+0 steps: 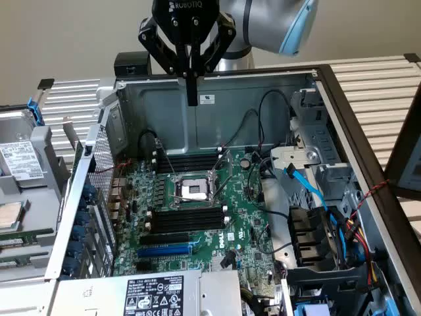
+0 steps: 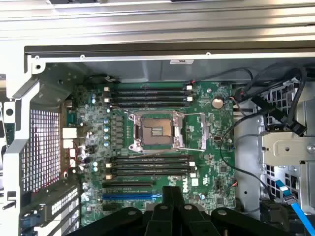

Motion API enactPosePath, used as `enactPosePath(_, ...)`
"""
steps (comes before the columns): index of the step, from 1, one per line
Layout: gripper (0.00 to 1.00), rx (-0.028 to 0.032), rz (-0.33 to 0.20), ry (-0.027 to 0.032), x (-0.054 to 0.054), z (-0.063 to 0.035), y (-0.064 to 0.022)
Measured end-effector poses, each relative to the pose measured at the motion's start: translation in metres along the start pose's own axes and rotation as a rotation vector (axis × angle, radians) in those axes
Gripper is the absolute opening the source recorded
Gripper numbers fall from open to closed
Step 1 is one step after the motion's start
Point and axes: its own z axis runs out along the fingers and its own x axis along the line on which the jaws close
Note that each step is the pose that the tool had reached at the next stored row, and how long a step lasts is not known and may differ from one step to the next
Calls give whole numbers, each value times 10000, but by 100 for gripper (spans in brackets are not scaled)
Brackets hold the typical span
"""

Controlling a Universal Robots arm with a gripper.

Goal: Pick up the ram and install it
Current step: 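Reach for the ram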

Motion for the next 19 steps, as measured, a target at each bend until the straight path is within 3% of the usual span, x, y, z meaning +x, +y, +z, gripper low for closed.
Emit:
enactPosePath(13,11,0,2,0,12,0,-1)
enactPosePath(19,11,-2,0,0,279,-5,-20)
